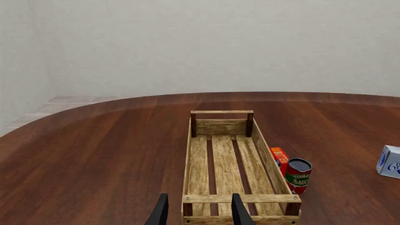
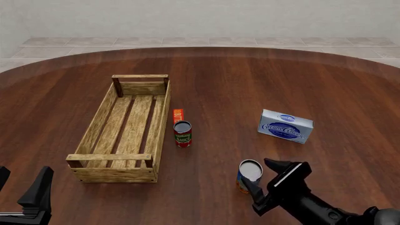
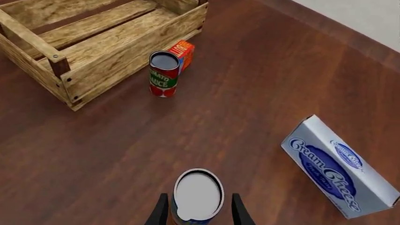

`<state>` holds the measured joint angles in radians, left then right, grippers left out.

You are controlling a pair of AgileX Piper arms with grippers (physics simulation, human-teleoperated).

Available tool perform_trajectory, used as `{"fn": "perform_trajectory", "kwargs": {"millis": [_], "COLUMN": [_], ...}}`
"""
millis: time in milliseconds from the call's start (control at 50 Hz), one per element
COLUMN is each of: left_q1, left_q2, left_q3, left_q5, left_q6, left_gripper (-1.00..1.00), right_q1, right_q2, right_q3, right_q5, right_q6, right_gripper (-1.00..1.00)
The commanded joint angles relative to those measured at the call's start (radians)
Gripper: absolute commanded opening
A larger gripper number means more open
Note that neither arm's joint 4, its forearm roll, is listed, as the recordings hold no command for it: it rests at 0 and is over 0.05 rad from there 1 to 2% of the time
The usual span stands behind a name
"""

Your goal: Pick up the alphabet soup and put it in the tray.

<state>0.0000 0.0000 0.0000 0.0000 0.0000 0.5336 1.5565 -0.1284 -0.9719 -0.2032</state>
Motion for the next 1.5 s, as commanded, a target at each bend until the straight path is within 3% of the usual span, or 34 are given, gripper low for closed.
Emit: {"fn": "perform_trajectory", "kwargs": {"millis": [20, 1500], "left_q1": [0.000, 0.000], "left_q2": [0.000, 0.000], "left_q3": [0.000, 0.000], "left_q5": [0.000, 0.000], "left_q6": [0.000, 0.000], "left_gripper": [1.00, 1.00], "right_q1": [0.000, -0.010], "right_q2": [0.020, 0.228], "right_q3": [-0.011, -0.058], "right_q5": [-0.008, -0.110], "right_q6": [-0.005, 0.030], "right_gripper": [1.00, 1.00]}}
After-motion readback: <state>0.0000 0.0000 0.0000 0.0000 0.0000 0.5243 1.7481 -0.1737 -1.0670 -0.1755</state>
